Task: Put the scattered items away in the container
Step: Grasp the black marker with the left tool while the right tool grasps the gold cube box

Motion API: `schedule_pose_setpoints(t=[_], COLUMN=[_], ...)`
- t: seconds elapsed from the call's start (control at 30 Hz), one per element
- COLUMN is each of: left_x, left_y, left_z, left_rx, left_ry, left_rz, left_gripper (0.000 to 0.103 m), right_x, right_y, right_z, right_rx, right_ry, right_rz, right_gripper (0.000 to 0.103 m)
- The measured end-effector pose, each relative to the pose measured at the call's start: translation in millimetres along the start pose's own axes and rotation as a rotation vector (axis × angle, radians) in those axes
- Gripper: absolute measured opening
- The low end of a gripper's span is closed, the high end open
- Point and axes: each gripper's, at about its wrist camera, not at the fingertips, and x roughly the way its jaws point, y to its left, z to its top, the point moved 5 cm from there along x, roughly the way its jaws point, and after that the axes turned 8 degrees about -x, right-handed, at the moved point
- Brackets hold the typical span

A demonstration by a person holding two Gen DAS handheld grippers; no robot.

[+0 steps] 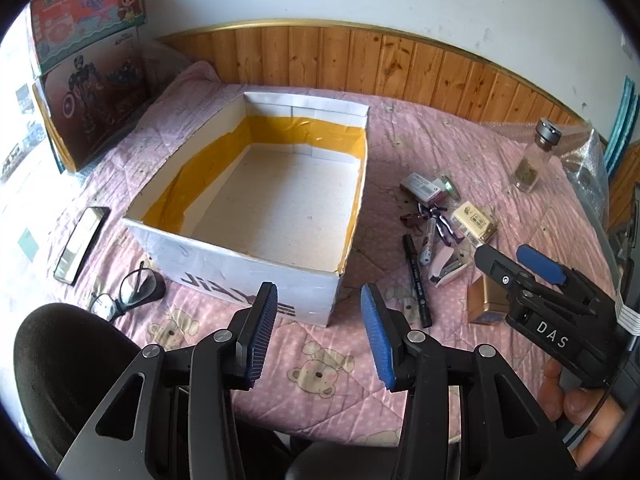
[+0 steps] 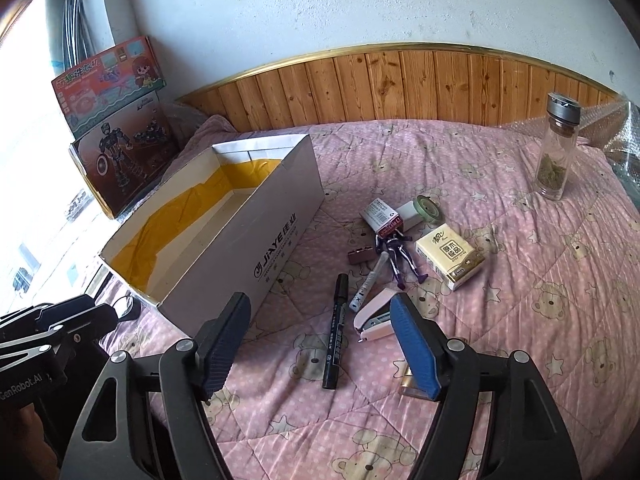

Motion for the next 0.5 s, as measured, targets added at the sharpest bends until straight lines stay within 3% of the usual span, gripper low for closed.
schedule_pose_setpoints(t=[0.5], left_x=[27], left_y=[-35], left_z=[-6], left_rx=[0.031], left_ry=[0.05], left_rz=[-0.029], left_gripper=[0.046], right_x=[7], right_y=[-53], right_z=[-14], right_rx=[0.141], right_ry=[0.054], right_rz=[0.0], right_gripper=[0.074])
